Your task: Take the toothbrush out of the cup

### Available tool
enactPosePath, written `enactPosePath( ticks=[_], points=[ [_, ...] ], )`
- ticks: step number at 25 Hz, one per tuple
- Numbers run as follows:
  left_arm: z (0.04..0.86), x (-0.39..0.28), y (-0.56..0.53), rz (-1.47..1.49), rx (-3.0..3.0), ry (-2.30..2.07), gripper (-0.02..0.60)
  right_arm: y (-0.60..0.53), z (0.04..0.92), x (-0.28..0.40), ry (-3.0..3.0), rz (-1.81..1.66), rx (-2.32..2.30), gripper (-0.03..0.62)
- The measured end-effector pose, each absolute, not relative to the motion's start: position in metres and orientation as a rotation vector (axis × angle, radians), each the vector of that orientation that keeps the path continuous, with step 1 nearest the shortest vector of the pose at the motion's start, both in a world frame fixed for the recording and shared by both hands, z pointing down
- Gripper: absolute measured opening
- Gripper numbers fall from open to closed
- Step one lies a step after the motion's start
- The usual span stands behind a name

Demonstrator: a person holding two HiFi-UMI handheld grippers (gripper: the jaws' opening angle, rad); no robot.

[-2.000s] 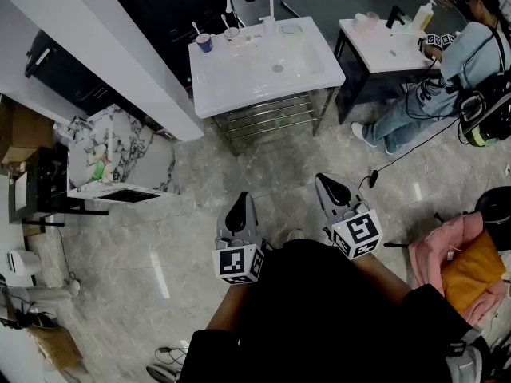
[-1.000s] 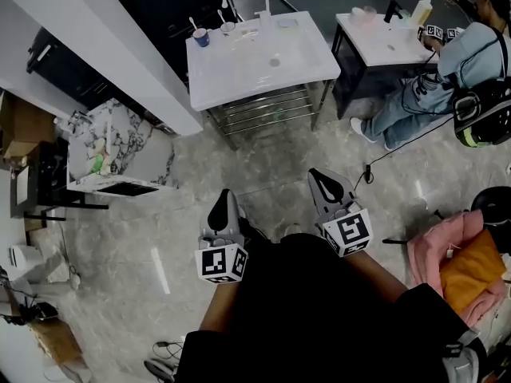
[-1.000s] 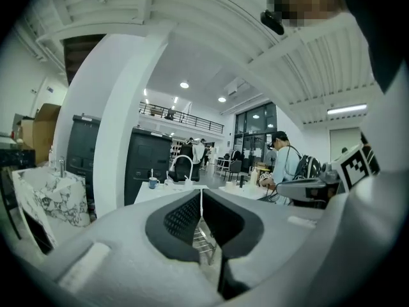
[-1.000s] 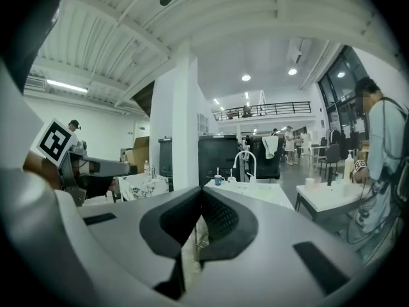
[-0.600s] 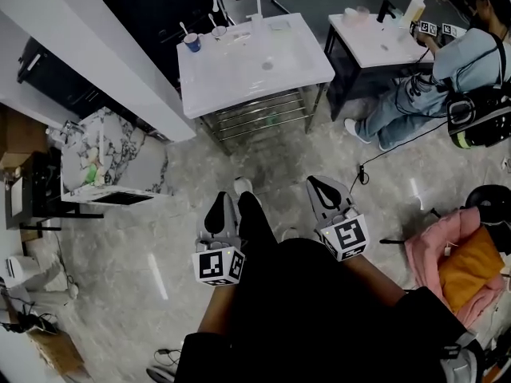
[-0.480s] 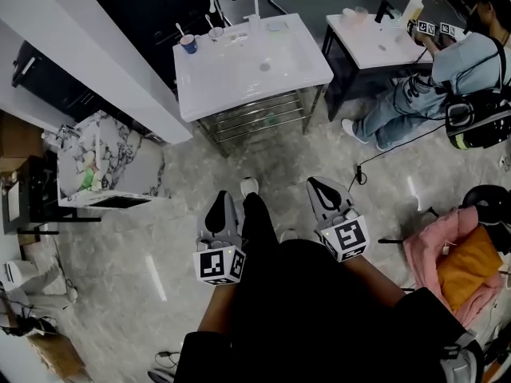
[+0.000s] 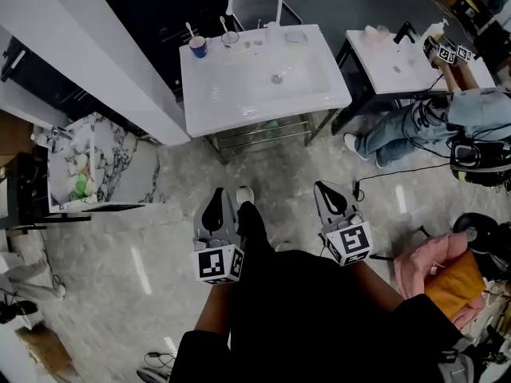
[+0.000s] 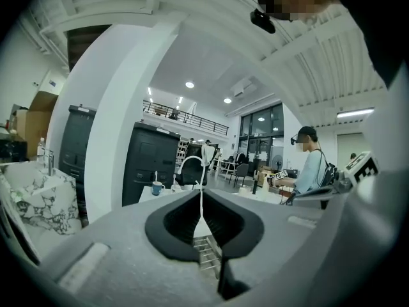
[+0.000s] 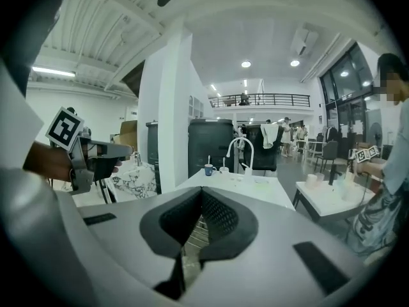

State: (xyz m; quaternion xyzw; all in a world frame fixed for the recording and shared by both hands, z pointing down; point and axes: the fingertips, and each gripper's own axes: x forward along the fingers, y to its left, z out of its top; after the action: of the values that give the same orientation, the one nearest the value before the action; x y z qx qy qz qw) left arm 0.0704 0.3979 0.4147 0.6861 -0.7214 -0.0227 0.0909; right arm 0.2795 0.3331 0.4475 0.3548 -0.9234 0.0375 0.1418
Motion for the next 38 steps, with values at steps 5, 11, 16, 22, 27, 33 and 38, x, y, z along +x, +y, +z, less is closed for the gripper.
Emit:
enactPosePath(
  ticks=[5, 11, 16, 22, 27, 33, 38],
  points=[
    [0.414, 0.029, 0.346, -0.087, 2.044, -2.123, 0.021, 0.280, 0.443, 0.232, -2.648, 0.108, 0.986, -0.002],
    [0.415, -0.025, 0.287, -0.104, 2.043, -2.073, 0.021, 0.216, 0.433, 0.181, -2.657, 0.159, 1.037, -0.002],
    [0.417, -0.067, 0.226, -0.107, 2.064, -2.013, 0.021, 0.155, 0.422, 0.148, -2.571, 0.155, 1.112, -0.002],
    [0.417, -0.094, 0.174, -0.124, 2.133, -1.961, 0.021, 0.110, 0.420, 0.128, -2.551, 0.152, 1.200, -0.002],
    [0.422, -0.112, 0.152, -0.119, 2.154, -1.909, 0.021, 0.098, 0.413, 0.108, -2.561, 0.149, 1.219, -0.002],
    [0.421, -0.146, 0.158, -0.047, 2.141, -2.013, 0.021, 0.093, 0.421, 0.099, -2.514, 0.191, 1.209, -0.002],
    [0.416, -0.156, 0.158, -0.037, 2.123, -2.052, 0.021, 0.079, 0.416, 0.084, -2.549, 0.180, 1.167, -0.002]
  ],
)
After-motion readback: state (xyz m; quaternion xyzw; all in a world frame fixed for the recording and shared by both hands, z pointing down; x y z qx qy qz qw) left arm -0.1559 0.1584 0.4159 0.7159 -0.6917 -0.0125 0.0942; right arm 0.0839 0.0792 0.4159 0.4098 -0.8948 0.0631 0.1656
